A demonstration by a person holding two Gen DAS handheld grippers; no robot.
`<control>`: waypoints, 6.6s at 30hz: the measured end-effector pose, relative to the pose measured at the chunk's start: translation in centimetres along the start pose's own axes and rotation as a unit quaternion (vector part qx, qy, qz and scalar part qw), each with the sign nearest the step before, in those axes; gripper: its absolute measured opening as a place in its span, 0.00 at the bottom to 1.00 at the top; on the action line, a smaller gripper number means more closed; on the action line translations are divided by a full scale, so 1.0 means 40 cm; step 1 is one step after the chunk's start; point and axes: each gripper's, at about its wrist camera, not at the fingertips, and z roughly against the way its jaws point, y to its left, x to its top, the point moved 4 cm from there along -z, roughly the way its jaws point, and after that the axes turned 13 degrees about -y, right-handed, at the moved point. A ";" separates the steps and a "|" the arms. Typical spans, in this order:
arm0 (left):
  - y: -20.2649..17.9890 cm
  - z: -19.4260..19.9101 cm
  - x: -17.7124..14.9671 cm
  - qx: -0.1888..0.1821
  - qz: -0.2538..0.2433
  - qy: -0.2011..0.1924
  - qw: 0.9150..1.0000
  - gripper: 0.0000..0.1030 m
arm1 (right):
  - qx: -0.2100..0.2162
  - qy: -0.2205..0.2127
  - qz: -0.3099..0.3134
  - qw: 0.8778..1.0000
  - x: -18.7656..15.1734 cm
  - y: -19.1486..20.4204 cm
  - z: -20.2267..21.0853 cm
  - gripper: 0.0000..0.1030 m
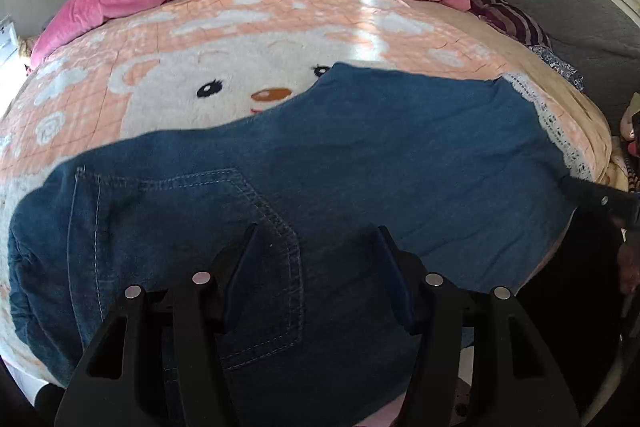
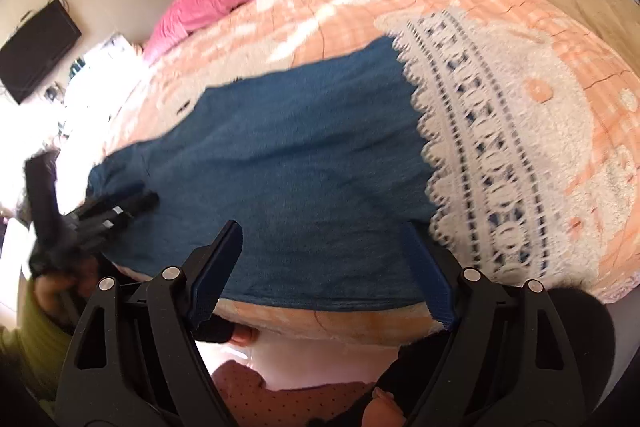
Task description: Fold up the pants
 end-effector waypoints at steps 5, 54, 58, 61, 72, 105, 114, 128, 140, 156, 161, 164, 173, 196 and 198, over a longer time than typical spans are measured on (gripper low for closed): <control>0.013 0.018 0.019 -0.008 0.012 -0.004 1.000 0.55 | -0.023 -0.052 -0.028 0.998 0.095 -0.064 0.038 0.75; 0.008 -0.217 0.286 -0.160 0.103 -0.063 0.980 0.05 | 0.030 -0.123 0.023 0.992 0.341 -0.157 -0.130 0.13; 0.006 -0.236 0.293 -0.101 0.067 -0.067 0.990 0.05 | -0.027 -0.086 0.080 0.993 0.372 -0.129 -0.208 0.13; 0.016 -0.273 0.275 -0.074 0.061 -0.045 0.994 0.05 | -0.062 -0.041 0.103 0.992 0.357 -0.137 -0.275 0.13; 0.064 -0.308 0.255 -0.057 0.094 -0.023 0.994 0.08 | -0.109 -0.034 0.081 0.990 0.331 -0.190 -0.291 0.43; 0.025 0.046 0.093 -0.037 0.047 -0.049 0.997 0.22 | -0.006 -0.055 -0.125 0.991 0.087 -0.236 0.060 0.60; 0.084 0.082 0.036 0.005 0.049 -0.039 0.998 0.26 | 0.029 -0.018 -0.119 0.992 0.053 -0.196 0.016 0.44; 0.190 0.137 0.032 0.059 0.084 -0.066 0.992 0.39 | 0.063 -0.064 -0.271 0.958 0.046 -0.235 0.037 0.31; 0.215 0.107 0.000 0.079 0.099 -0.031 0.992 0.44 | -0.079 -0.055 -0.028 0.995 0.079 -0.158 0.083 0.15; 0.177 0.193 0.023 0.063 0.086 -0.075 0.991 0.61 | -0.153 -0.065 0.004 0.986 0.077 -0.200 0.140 0.42; 0.135 0.199 0.079 0.042 0.066 -0.096 0.992 0.64 | -0.118 -0.119 0.031 0.985 0.130 -0.115 0.172 0.48; 0.109 0.153 0.099 0.031 0.062 -0.078 0.995 0.68 | -0.083 -0.109 0.077 0.988 0.127 -0.024 0.126 0.53; 0.150 0.013 0.077 0.090 0.050 -0.020 0.995 0.74 | -0.039 -0.025 0.166 0.985 0.044 0.155 -0.089 0.60; 0.086 0.151 0.071 0.058 0.065 -0.075 0.993 0.89 | -0.101 -0.109 0.068 0.987 0.061 0.017 0.041 0.80; 0.052 0.165 0.088 0.045 0.058 -0.080 0.994 0.89 | -0.114 -0.133 0.047 0.983 0.073 -0.010 0.072 0.83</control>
